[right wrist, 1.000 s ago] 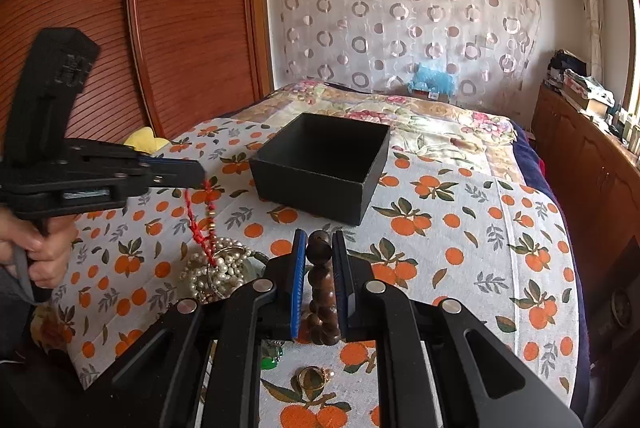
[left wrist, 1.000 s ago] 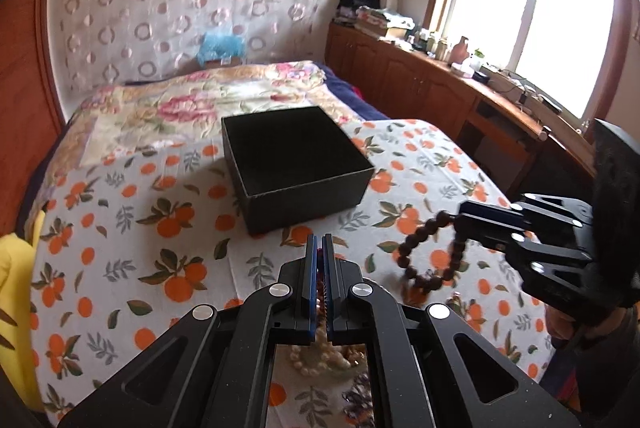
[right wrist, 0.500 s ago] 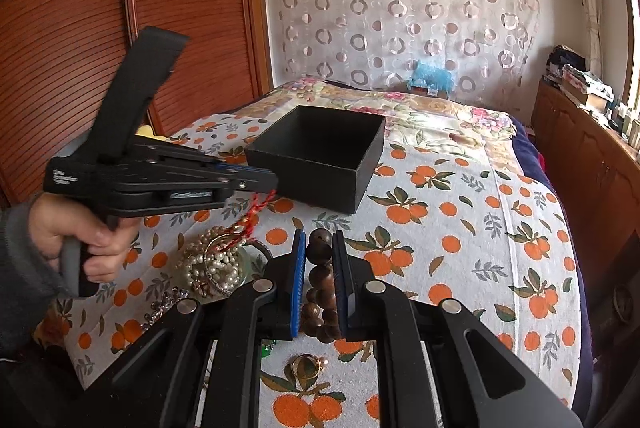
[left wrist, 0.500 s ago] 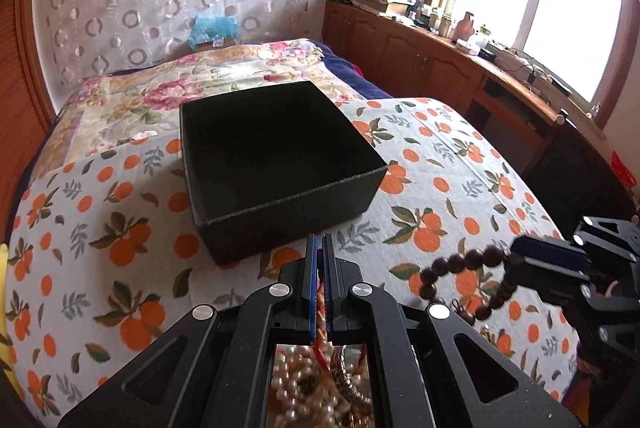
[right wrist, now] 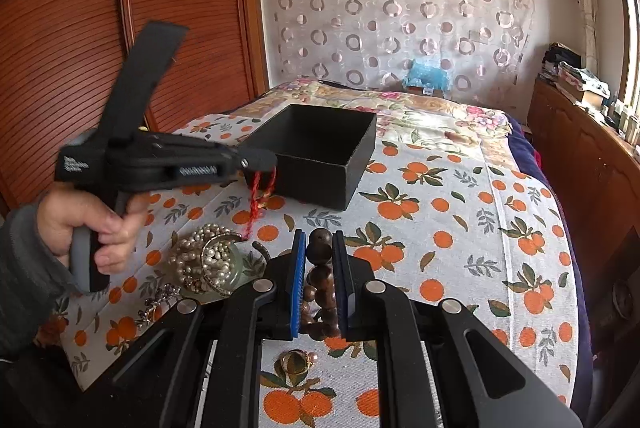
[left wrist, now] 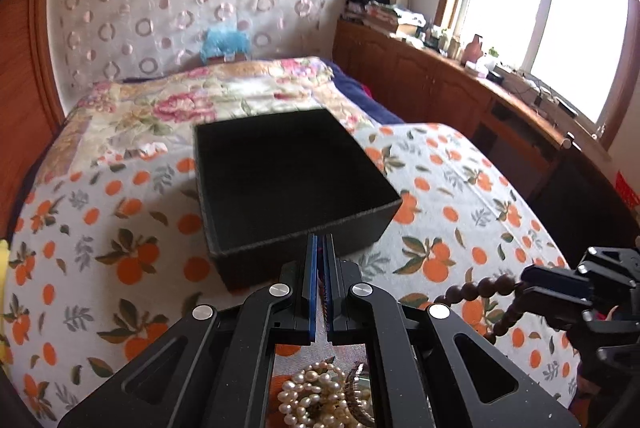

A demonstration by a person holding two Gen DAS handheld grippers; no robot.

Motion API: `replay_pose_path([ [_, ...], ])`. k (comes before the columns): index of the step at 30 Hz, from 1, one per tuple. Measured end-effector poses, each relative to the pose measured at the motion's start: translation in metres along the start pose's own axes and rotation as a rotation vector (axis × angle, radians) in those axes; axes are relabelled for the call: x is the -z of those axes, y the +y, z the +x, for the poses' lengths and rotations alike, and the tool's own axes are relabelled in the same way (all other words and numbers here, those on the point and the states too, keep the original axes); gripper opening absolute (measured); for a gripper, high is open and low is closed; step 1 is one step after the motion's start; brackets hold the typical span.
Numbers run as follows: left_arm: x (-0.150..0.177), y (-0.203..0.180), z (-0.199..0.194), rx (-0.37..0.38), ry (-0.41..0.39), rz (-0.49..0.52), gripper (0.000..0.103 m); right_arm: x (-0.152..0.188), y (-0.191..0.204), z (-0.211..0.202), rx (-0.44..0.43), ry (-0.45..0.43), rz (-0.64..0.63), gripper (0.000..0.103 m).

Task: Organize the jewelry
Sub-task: 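Carry the red strand in the left tool while the right tool carries the brown bracelet toward the black box, then open the left tool over the black box while the right tool releases the brown bracelet into it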

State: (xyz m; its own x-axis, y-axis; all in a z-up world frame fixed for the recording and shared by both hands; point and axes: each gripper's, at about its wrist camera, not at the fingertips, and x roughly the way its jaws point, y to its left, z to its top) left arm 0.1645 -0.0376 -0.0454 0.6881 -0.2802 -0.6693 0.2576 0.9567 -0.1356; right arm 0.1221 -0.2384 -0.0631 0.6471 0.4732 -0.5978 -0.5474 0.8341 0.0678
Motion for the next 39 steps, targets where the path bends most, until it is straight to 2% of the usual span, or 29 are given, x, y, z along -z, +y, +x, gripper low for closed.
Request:
replay_pose_path([
  [3, -0.005, 0.001, -0.017, 0.001, -0.047, -0.009, 0.002, 0.0, -0.001, 0.0, -0.002, -0.002, 0.0, 0.015],
  [8, -0.013, 0.003, -0.027, -0.006, -0.072, -0.008, 0.002, -0.005, -0.001, -0.002, 0.001, -0.016, 0.0, 0.015],
  [17, -0.028, 0.015, -0.034, -0.032, -0.099, -0.006, 0.002, -0.046, 0.001, -0.006, 0.015, -0.076, -0.033, 0.015],
  [30, -0.062, 0.027, -0.007, -0.076, -0.093, 0.001, 0.002, -0.119, 0.002, 0.005, 0.034, -0.141, -0.089, 0.015],
  [39, -0.051, 0.041, -0.009, -0.081, -0.078, -0.03, 0.007, -0.143, -0.005, 0.03, 0.039, -0.12, -0.089, 0.015],
])
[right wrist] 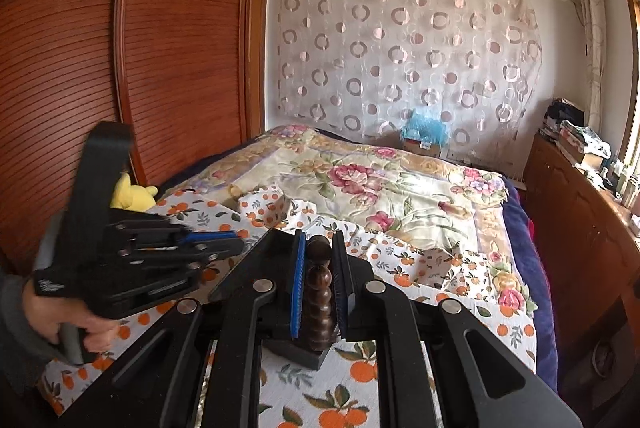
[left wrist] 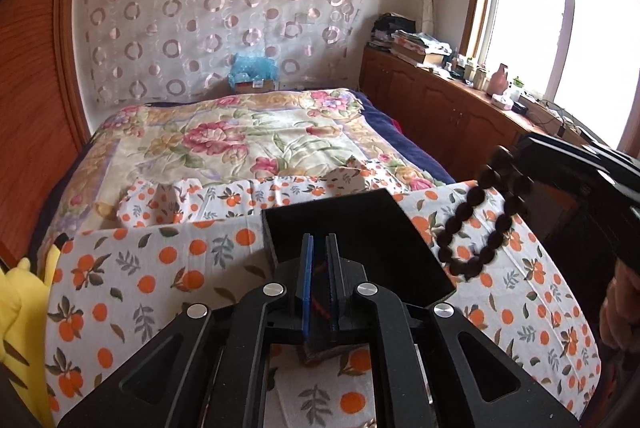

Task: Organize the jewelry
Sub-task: 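Open the left tool over the black box while the right tool releases the brown bracelet into it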

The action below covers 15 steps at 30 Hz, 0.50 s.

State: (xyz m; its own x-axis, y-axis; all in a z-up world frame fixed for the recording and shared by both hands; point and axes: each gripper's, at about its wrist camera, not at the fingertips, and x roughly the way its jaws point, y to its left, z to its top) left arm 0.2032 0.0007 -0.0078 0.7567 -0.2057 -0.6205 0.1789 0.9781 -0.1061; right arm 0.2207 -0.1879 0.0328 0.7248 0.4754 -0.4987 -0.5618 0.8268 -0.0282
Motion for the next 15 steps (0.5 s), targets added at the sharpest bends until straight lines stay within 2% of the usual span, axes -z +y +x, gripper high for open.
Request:
replay_pose_path([
  [3, 0.008, 0.007, -0.008, -0.009, -0.004, -0.006, 0.014, -0.003, -0.003, 0.012, -0.012, 0.01, 0.016, 0.015],
  [8, 0.026, 0.016, -0.021, -0.03, -0.003, -0.009, 0.019, -0.006, -0.004, 0.033, -0.04, 0.031, 0.041, 0.015],
  [15, 0.051, 0.027, -0.039, -0.036, -0.003, -0.014, 0.027, -0.002, 0.016, 0.066, -0.076, 0.09, 0.02, 0.015],
])
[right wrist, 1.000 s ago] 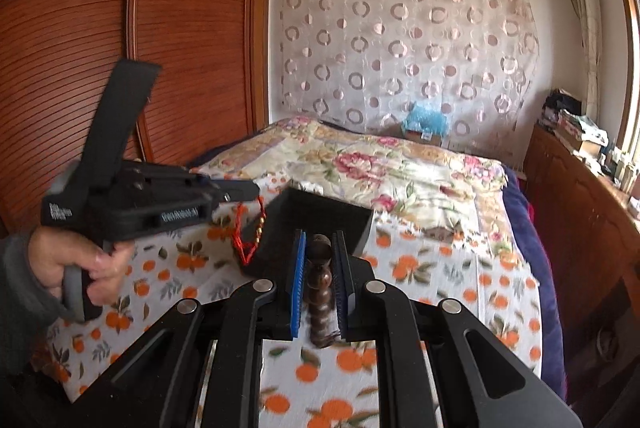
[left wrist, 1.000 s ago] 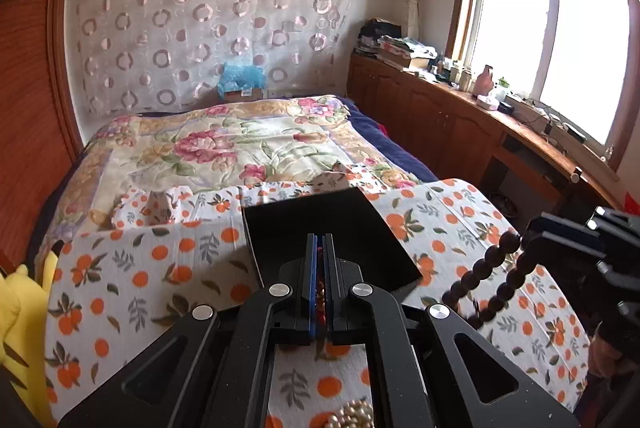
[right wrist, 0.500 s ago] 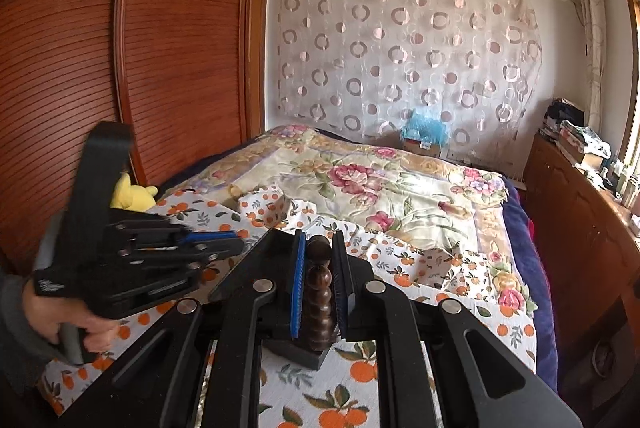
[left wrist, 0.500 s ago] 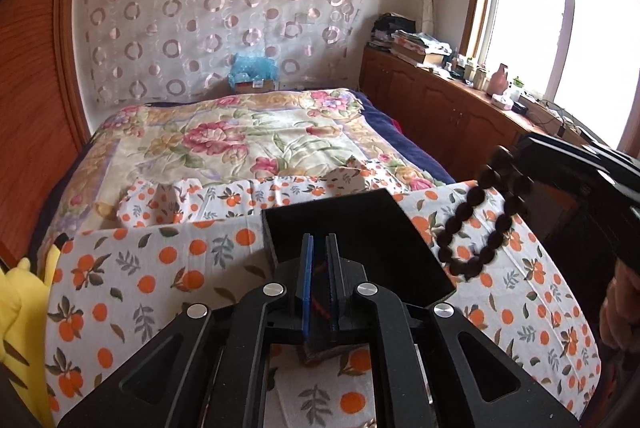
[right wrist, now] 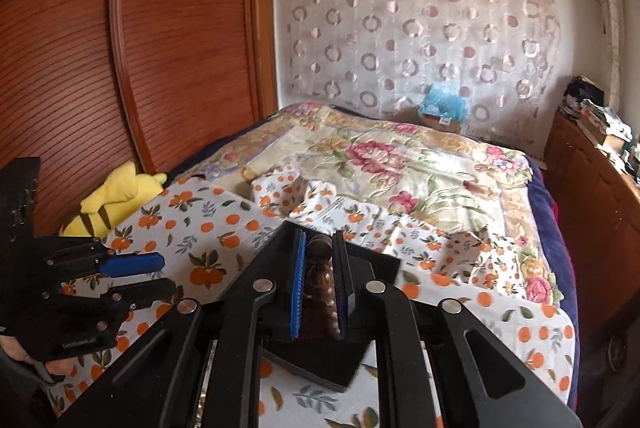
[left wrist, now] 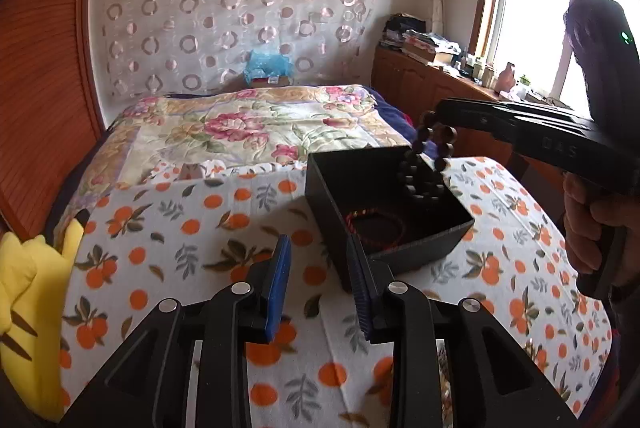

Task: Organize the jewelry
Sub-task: 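Open the left tool over the black box while the right tool releases the brown bracelet into it, then move both open tools back to the jewelry pile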

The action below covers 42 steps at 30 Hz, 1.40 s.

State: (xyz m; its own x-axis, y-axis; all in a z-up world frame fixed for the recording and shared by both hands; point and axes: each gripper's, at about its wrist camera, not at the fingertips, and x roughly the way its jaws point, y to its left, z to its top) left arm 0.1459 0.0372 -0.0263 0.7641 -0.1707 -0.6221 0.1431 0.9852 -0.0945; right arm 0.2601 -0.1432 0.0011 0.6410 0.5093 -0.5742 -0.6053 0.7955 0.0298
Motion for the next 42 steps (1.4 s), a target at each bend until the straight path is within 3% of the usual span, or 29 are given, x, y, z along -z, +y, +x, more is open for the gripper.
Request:
replay_pose_path([
  [5, 0.013, 0.003, -0.008, -0.011, 0.006, 0.006, 0.028, 0.0, 0.016, 0.003, -0.042, 0.003, 0.003, 0.015],
  [11, 0.03, -0.004, -0.02, 0.004, 0.007, 0.016, 0.035, 0.016, 0.003, 0.014, 0.031, 0.058, 0.035, 0.016],
  [20, 0.055, -0.015, -0.031, 0.029, 0.029, 0.017, 0.039, 0.071, 0.0, -0.031, 0.017, 0.046, 0.038, 0.028],
  [22, 0.06, -0.016, -0.034, 0.031, 0.028, 0.016, 0.046, 0.085, 0.005, -0.039, 0.004, 0.05, 0.035, 0.037],
  [28, 0.076, -0.019, -0.04, 0.035, 0.046, 0.022, 0.047, 0.122, 0.029, -0.047, -0.058, 0.088, 0.021, 0.064],
  [36, 0.091, -0.016, -0.044, 0.03, 0.073, 0.014, 0.047, 0.144, 0.05, -0.031, -0.119, 0.168, 0.018, 0.075],
  [42, 0.098, -0.019, -0.044, 0.034, 0.093, 0.02, 0.047, 0.152, 0.052, -0.02, -0.147, 0.225, 0.042, 0.077],
])
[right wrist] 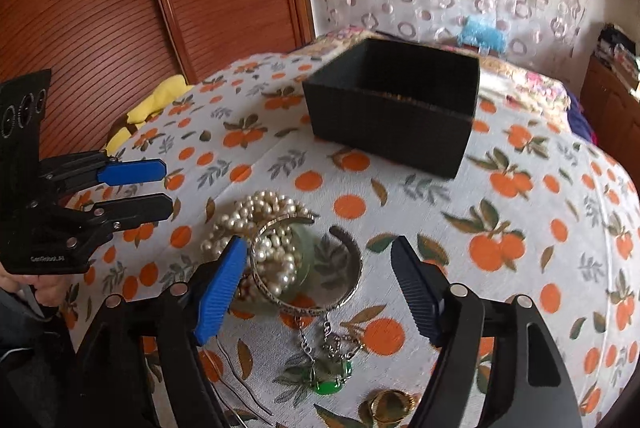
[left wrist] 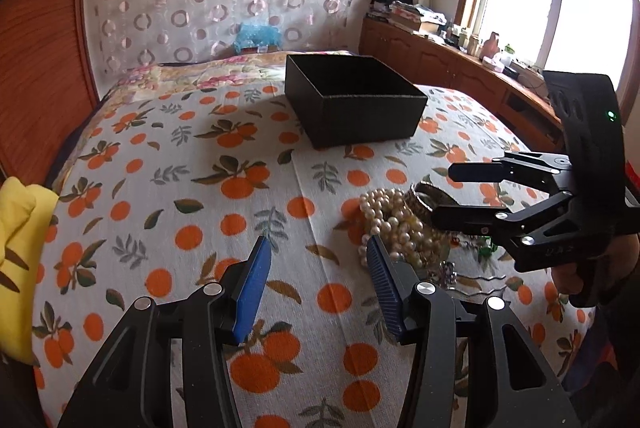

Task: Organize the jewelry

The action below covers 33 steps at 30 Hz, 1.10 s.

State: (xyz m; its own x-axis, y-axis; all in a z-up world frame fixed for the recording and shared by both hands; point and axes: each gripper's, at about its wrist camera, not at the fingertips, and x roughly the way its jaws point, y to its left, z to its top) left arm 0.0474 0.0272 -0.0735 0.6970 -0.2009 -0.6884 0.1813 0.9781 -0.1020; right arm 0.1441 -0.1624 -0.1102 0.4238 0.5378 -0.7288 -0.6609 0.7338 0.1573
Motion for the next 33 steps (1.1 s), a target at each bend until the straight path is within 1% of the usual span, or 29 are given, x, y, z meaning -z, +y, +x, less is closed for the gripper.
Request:
replay_pose_path([
  [5, 0.002, -0.003, 0.001, 0.005, 0.005, 0.002, 0.047, 0.002, -0.003, 0.008, -0.03, 0.037, 0.027, 0.077],
  [6, 0.002, -0.004, 0.002, 0.006, 0.006, 0.004, 0.047, 0.002, -0.003, 0.009, -0.035, 0.039, 0.028, 0.073],
  [7, 0.003, -0.004, 0.002, 0.007, 0.007, 0.004, 0.047, 0.001, -0.002, 0.01, -0.039, 0.039, 0.023, 0.064],
  [13, 0.006, -0.009, 0.0, 0.026, 0.012, 0.005, 0.047, 0.004, 0.003, 0.001, 0.004, 0.009, -0.011, 0.063],
  [19, 0.009, -0.023, -0.005, 0.07, 0.014, 0.016, 0.047, 0.017, 0.002, -0.031, 0.061, -0.052, -0.026, 0.063],
  [25, 0.011, -0.037, -0.003, 0.125, 0.041, 0.022, 0.047, 0.029, -0.001, -0.049, 0.117, -0.075, -0.033, 0.063],
  [29, 0.016, -0.043, 0.001, 0.136, 0.061, 0.025, 0.047, 0.037, -0.008, -0.055, 0.132, -0.078, -0.022, 0.063],
  [33, 0.019, -0.047, 0.003, 0.146, 0.079, 0.027, 0.042, 0.04, -0.011, -0.054, 0.132, -0.08, -0.008, 0.063],
])
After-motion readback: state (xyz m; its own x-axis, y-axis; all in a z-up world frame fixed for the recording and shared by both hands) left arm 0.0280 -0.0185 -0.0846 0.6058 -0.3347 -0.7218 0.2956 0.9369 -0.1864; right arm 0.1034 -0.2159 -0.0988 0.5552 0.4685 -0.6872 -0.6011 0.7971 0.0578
